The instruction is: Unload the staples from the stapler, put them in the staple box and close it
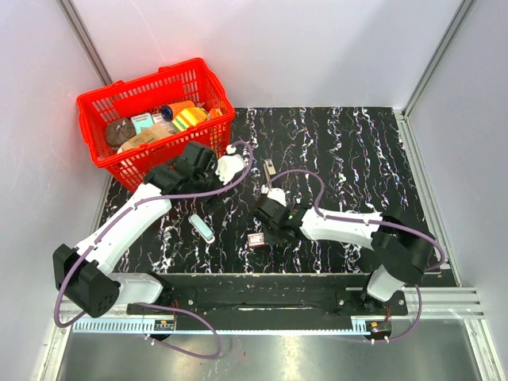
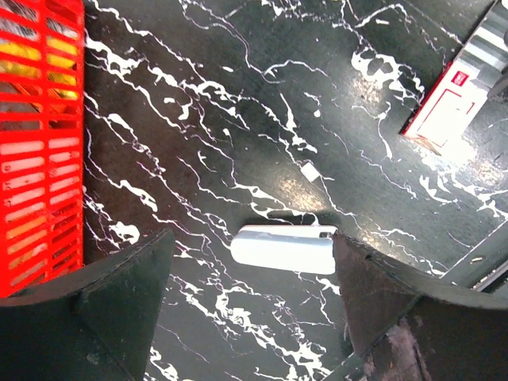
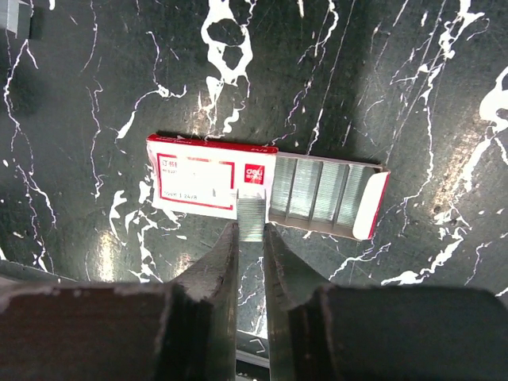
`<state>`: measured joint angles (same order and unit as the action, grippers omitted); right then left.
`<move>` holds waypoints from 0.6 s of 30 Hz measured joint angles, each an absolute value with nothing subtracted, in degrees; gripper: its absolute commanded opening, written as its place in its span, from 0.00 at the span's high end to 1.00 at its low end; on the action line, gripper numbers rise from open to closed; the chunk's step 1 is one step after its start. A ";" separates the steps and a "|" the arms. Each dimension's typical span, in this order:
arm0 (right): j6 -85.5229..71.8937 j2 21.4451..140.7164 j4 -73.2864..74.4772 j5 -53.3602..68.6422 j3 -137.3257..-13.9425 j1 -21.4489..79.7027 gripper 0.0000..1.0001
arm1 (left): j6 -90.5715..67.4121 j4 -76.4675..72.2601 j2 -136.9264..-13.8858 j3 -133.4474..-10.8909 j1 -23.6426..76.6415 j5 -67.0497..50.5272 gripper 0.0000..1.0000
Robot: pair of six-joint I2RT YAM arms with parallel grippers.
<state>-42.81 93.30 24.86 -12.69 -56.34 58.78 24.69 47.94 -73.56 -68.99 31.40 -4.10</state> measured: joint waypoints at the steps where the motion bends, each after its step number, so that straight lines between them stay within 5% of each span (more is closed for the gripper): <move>1: -42.81 93.49 25.45 -12.99 -56.71 58.92 1.00 | 24.53 48.21 -73.28 -68.53 31.40 -4.08 0.14; 18: -42.76 97.06 30.09 -16.01 -59.66 58.94 0.98 | 23.90 49.84 -72.88 -66.89 31.40 -3.84 0.14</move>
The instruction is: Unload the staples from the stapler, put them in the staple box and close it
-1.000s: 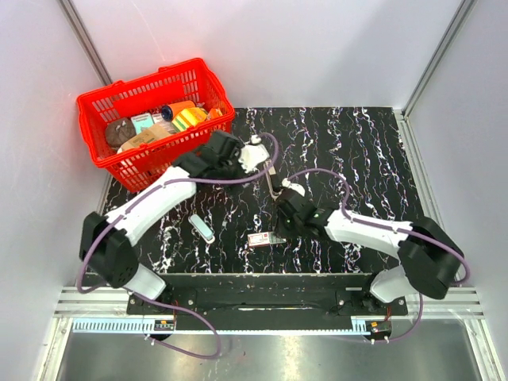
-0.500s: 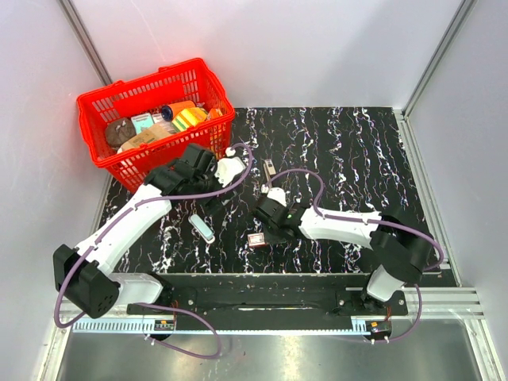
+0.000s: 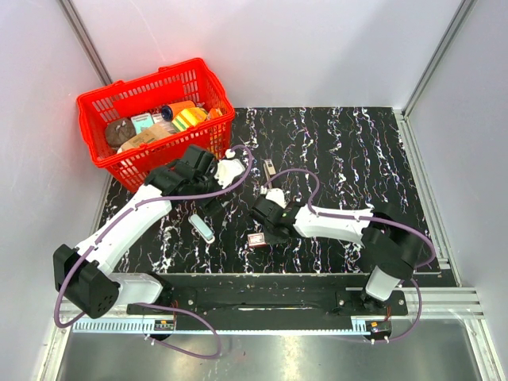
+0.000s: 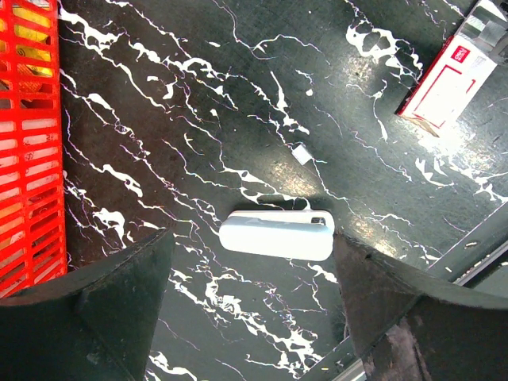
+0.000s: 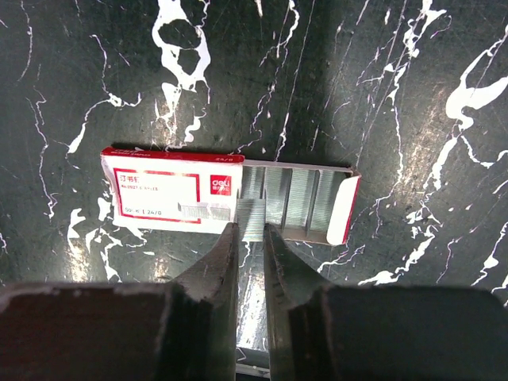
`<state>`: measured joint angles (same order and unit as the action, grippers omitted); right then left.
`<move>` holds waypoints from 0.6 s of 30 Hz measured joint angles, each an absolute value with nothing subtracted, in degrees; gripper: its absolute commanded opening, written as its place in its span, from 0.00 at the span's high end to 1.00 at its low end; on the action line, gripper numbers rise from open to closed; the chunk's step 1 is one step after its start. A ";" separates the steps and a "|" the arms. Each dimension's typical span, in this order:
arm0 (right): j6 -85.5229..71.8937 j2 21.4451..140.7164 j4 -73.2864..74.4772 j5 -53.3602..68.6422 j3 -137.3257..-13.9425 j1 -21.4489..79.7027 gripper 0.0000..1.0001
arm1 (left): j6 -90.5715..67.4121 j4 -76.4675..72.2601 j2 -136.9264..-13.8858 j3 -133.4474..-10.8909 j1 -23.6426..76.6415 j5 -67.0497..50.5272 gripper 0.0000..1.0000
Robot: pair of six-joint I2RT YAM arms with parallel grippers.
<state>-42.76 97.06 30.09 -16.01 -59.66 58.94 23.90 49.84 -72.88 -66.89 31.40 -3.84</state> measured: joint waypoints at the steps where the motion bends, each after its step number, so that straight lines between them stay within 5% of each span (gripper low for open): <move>1: -42.76 97.17 30.13 -16.03 -59.70 58.94 0.98 | 23.90 49.87 -72.88 -66.89 31.40 -3.86 0.14; 18: -42.72 98.72 31.62 -17.10 -60.86 58.94 0.94 | 23.49 49.89 -72.88 -66.89 31.40 -3.90 0.14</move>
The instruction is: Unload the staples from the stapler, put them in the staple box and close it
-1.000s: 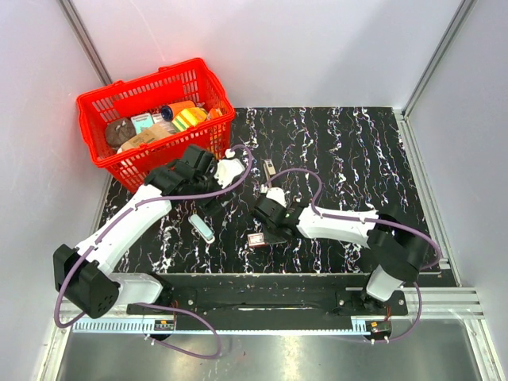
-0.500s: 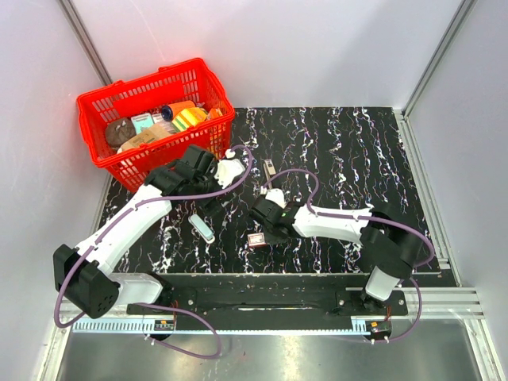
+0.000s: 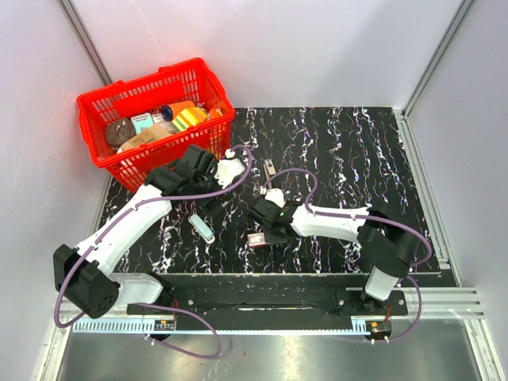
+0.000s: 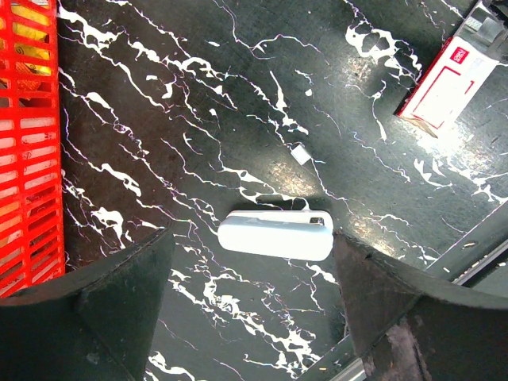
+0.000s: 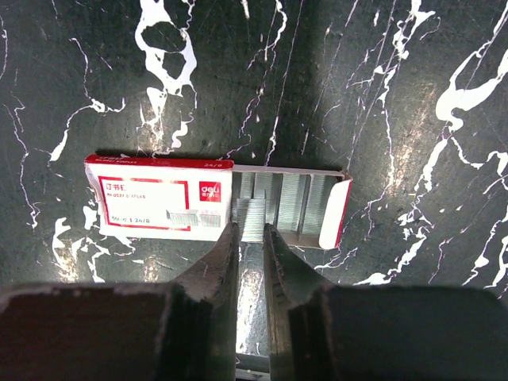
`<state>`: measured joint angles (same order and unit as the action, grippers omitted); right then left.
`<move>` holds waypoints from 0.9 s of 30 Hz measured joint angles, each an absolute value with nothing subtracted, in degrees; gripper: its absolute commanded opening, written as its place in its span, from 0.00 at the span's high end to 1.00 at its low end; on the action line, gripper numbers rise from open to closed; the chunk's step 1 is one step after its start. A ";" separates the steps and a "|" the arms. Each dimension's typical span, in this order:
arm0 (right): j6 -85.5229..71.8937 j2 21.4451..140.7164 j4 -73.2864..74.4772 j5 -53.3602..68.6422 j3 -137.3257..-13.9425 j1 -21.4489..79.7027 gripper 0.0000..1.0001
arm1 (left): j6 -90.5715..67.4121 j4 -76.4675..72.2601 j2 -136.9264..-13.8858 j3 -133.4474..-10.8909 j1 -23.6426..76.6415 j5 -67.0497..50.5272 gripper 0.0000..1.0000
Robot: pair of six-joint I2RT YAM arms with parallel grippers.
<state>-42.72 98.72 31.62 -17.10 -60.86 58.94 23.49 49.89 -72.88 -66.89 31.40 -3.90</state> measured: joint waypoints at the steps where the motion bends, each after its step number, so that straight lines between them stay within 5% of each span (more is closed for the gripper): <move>1: -42.72 98.76 31.66 -17.12 -60.86 58.94 0.94 | 23.49 49.89 -72.88 -66.89 31.40 -3.90 0.14; 12: -42.44 99.94 32.51 -17.15 -61.71 58.94 0.91 | 23.46 49.89 -72.84 -66.89 31.40 -3.92 0.14; 27: -42.24 100.29 32.82 -17.15 -62.26 58.94 0.71 | 23.27 50.02 -72.69 -66.13 31.40 -4.16 0.12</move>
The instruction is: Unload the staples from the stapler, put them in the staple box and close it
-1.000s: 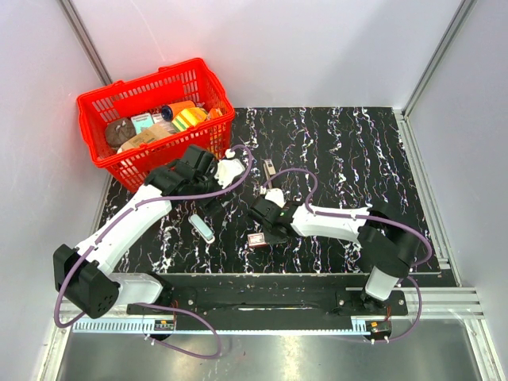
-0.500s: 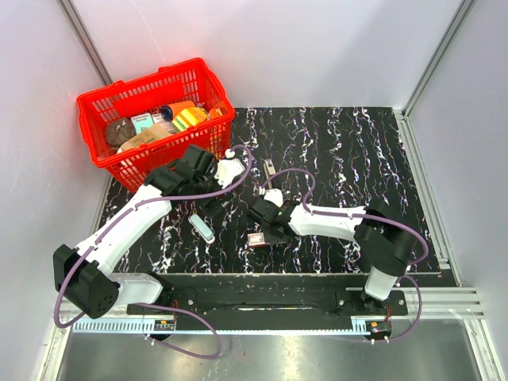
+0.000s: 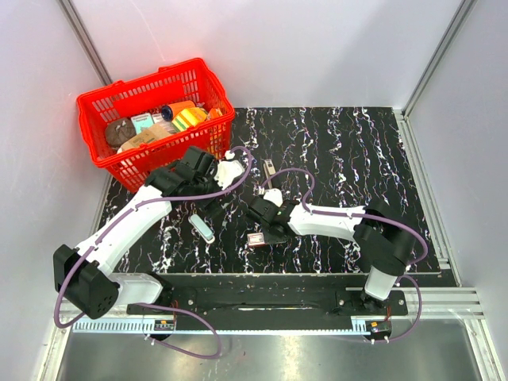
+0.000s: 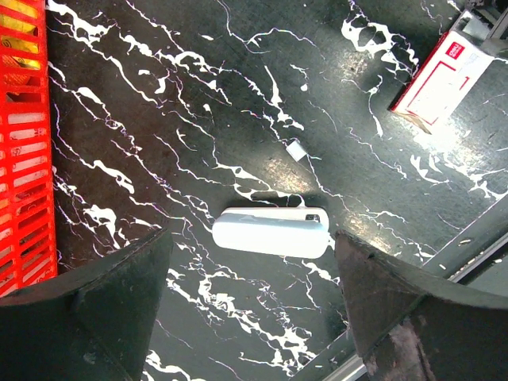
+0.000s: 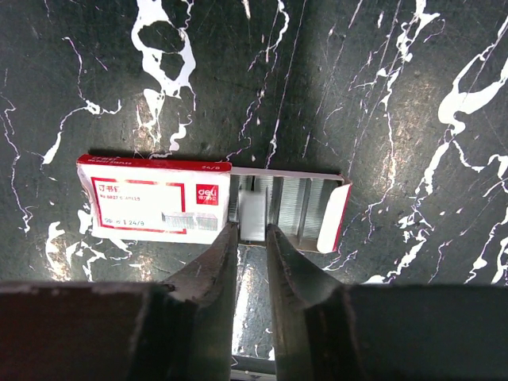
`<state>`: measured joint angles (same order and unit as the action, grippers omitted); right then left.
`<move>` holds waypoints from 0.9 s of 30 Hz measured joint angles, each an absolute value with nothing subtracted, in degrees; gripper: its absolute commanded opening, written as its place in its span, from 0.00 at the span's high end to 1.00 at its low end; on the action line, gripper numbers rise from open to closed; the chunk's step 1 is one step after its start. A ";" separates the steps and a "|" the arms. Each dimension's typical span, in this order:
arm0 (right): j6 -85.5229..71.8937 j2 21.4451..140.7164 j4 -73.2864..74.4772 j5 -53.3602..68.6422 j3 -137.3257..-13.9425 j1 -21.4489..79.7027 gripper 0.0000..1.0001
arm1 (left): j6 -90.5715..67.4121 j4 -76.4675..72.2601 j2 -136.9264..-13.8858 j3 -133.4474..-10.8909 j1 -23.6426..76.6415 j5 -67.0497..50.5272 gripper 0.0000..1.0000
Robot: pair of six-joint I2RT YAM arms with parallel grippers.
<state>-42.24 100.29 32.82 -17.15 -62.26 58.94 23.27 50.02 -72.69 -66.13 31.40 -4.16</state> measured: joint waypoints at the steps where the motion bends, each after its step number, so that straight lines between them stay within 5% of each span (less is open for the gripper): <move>1: -42.19 100.29 32.82 -17.12 -62.26 58.94 0.69 | 23.20 50.02 -72.66 -66.13 31.40 -4.21 0.12; 27: -41.15 96.92 31.40 -16.95 -62.24 58.94 0.73 | 22.39 49.95 -72.97 -66.08 31.40 -5.58 0.09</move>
